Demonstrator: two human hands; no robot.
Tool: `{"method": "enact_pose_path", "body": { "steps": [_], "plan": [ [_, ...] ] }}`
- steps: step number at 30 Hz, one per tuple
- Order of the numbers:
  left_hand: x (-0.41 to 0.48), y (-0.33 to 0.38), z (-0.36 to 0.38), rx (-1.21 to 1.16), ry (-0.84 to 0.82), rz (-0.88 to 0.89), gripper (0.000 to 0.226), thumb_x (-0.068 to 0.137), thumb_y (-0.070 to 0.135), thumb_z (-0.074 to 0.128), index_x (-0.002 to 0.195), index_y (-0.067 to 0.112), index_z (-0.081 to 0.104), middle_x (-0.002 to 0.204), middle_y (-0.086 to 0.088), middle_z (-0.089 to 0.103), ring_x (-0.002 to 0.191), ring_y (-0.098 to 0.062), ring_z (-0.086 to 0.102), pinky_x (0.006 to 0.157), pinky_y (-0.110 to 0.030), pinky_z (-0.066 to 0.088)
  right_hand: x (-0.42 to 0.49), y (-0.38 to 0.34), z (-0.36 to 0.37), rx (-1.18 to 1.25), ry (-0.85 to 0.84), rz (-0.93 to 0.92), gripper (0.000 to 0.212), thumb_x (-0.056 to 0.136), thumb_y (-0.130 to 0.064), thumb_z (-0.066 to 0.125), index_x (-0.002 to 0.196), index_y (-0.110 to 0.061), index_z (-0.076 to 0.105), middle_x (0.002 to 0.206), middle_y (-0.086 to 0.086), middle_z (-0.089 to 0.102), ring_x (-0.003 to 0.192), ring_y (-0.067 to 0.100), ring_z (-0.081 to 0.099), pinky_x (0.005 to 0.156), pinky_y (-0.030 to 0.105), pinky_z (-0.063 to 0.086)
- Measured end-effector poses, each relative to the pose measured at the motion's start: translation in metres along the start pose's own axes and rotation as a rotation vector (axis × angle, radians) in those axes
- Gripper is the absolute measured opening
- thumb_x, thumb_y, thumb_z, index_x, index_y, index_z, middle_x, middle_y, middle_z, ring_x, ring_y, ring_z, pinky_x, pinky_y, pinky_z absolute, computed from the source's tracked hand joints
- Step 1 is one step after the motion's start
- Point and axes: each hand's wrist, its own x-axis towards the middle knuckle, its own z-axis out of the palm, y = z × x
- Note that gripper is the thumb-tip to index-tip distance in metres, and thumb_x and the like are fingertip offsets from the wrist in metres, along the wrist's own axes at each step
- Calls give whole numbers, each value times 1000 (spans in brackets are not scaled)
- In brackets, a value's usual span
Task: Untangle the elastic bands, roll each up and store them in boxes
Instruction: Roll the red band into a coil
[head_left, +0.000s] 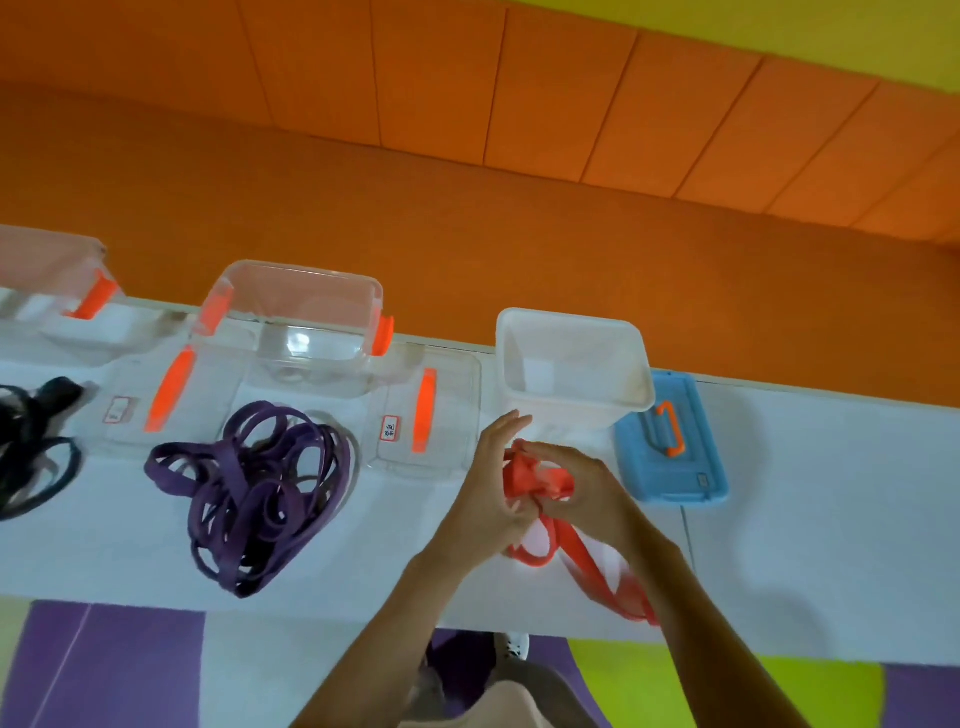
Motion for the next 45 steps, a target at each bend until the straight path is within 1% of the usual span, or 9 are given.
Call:
{"method": "enact_pose_path", "body": {
  "steps": [5, 9, 14, 21, 29, 32, 36, 39, 45],
  "plan": [
    [9, 11, 0, -116, 122, -81, 92, 81, 28, 91, 146, 57, 33, 152, 25, 43, 134, -6, 55, 104, -19, 53, 7, 5, -7, 68, 65, -32, 38, 96, -3, 72, 133, 3, 65, 134, 21, 67, 129, 36, 62, 112, 45, 46],
    [18, 16, 1, -253, 236, -252, 73, 73, 43, 90, 130, 48, 44, 134, 11, 65, 126, -13, 65, 109, -39, 56, 10, 4, -15, 245, 173, -39, 29, 93, -6, 78, 120, 3, 72, 119, 19, 75, 113, 36, 71, 104, 51, 54],
    [24, 24, 21, -141, 67, -264, 61, 82, 39, 88, 130, 42, 51, 135, 14, 67, 131, -8, 60, 118, -42, 45, 17, 6, -45, 335, 337, -162, 15, 83, -11, 87, 89, -21, 77, 81, -3, 81, 75, 11, 78, 68, 23, 61],
    [50, 61, 54, -83, 147, -132, 48, 88, 32, 87, 123, 51, 60, 115, 31, 73, 108, 4, 71, 88, -12, 55, 22, -1, -76, 533, 357, -220, 17, 85, -17, 87, 89, -26, 73, 90, 5, 81, 80, 24, 80, 61, 39, 66],
    [58, 66, 79, 145, 234, -55, 60, 89, 32, 85, 144, 27, 62, 123, 32, 65, 110, 16, 62, 96, -5, 47, 23, 12, -70, 805, 448, -97, 30, 80, -20, 90, 98, -30, 69, 93, 6, 79, 93, 32, 77, 62, 43, 64],
    [53, 55, 74, 221, 186, -83, 57, 89, 32, 85, 142, 31, 63, 128, 28, 67, 112, 10, 64, 101, -9, 49, 24, 23, -68, 870, 347, -27, 57, 82, -13, 90, 125, -36, 58, 108, 9, 77, 96, 24, 78, 64, 37, 64],
    [48, 49, 68, 327, 134, -132, 50, 92, 36, 80, 139, 34, 62, 129, 20, 71, 114, -2, 67, 104, -17, 51, 22, 32, -62, 885, 259, 8, 35, 88, -39, 82, 119, -39, 66, 115, 12, 73, 100, 31, 77, 69, 44, 66],
    [43, 44, 62, 384, 113, -125, 51, 91, 36, 81, 138, 32, 62, 130, 19, 70, 113, -1, 66, 105, -26, 53, 30, 38, -61, 908, 322, 74, 17, 95, -21, 77, 111, -24, 71, 119, 18, 70, 108, 34, 73, 74, 44, 65],
    [48, 41, 61, 444, 82, -115, 61, 85, 45, 82, 140, 34, 59, 132, 19, 67, 114, -1, 65, 103, -25, 53, 38, 44, -65, 918, 348, 61, 19, 94, 0, 74, 107, -15, 73, 108, 19, 76, 87, 27, 79, 66, 31, 64]
  ]
}}
